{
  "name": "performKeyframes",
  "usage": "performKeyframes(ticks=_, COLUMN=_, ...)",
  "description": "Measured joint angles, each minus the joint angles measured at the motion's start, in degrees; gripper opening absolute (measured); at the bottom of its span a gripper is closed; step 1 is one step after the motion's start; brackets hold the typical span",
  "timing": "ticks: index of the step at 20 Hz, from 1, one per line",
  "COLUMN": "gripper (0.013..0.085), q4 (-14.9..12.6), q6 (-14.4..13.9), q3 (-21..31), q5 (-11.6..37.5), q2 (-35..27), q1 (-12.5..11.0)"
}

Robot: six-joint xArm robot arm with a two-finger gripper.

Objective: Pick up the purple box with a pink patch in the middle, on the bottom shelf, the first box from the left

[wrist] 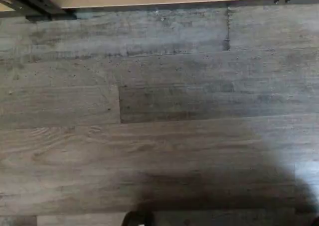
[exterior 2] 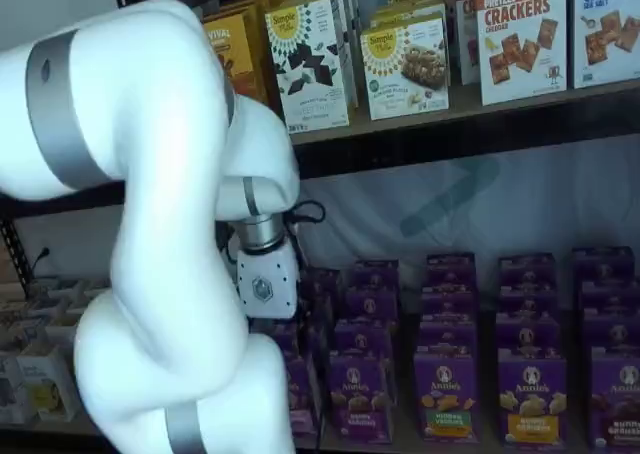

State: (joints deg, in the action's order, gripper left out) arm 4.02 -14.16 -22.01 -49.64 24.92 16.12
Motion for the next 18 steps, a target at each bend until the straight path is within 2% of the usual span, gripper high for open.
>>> performKeyframes(ticks=10, gripper=0.0850, q4=-1.46, q6=-2.20, q3=-0.75, q5=5.44, q2=-6.49, q1=1.50)
performKeyframes(ticks=18, gripper=0.0850, q4=-1.35, q6=-2.99, q3=-1.67, q5=10.07, q2=-11.80, q1=2.54)
